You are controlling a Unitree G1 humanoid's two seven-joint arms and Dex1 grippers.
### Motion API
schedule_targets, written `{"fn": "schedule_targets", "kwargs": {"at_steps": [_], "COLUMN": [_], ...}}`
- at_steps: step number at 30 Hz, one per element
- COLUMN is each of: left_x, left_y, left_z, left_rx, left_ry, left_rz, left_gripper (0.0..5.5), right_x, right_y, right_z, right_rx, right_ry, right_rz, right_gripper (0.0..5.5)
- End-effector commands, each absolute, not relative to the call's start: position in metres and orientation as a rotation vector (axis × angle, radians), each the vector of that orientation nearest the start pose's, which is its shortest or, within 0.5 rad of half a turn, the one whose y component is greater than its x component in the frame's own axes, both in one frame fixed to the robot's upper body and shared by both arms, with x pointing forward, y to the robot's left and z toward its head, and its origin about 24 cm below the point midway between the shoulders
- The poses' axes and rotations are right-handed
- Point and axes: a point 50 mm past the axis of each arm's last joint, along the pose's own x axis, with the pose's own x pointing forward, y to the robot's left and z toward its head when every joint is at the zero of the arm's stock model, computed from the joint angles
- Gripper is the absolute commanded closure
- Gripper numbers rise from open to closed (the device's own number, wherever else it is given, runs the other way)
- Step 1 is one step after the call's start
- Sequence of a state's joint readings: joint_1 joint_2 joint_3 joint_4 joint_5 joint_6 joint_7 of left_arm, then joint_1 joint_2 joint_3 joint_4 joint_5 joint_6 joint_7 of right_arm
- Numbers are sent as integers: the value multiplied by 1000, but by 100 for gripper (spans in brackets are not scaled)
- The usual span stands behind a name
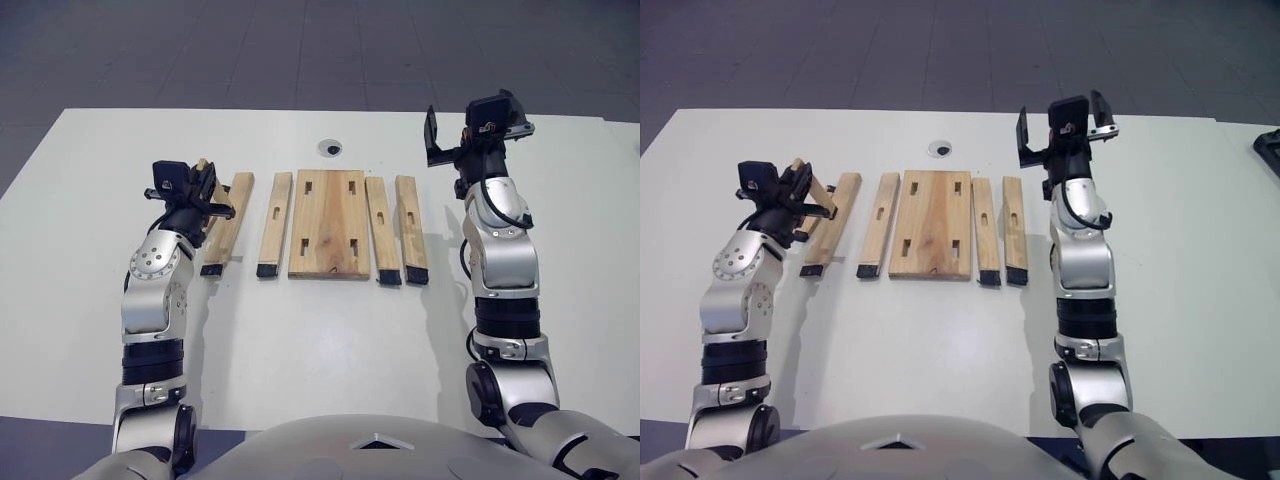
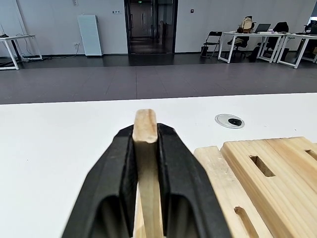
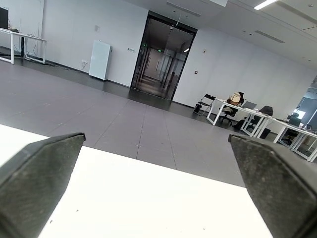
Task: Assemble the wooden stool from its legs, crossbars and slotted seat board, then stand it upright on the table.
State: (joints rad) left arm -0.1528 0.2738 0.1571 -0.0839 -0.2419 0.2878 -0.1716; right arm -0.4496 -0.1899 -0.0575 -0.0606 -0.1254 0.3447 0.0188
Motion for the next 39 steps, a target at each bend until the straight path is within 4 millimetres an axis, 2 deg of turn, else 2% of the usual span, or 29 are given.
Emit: {"fn": "schedule_targets", "kwargs": {"at_steps": [1, 3, 8, 9, 17, 23, 29, 33, 36, 39], "left_x": [217, 223, 250, 252, 263, 272, 263, 262, 272, 299], "left_y": [220, 221, 217, 216, 214, 213, 222, 229, 232, 238], "left_z": [-23, -16, 14, 18, 37, 59, 99, 139, 168, 196], "left_rx": [-30, -25, -52, -58, -111, -87, -6, -34, -112, -186], "left_ry": [595, 558, 394, 372, 256, 139, 0, -128, -226, -316], "left_rz": [13, 15, -4, -11, -5, -10, -127, -203, -224, -167], "left_gripper": [509, 509, 509, 473, 336, 233, 121, 55, 12, 12], "right_x": [329, 330, 333, 333, 335, 335, 334, 334, 334, 335], "right_y": [-167, -165, -162, -162, -163, -163, -168, -169, -167, -163], "right_z": [166, 167, 168, 168, 169, 170, 169, 169, 170, 169], "right_rx": [-292, -291, -288, -288, -286, -285, -290, -285, -277, -269], "right_ry": [-187, -192, -199, -201, -209, -216, -217, -221, -225, -228], "right_rz": [-9, -6, 2, 3, -1, -5, -20, -31, -29, -25], "right_gripper": [10, 10, 10, 10, 10, 10, 10, 10, 10, 10]}}
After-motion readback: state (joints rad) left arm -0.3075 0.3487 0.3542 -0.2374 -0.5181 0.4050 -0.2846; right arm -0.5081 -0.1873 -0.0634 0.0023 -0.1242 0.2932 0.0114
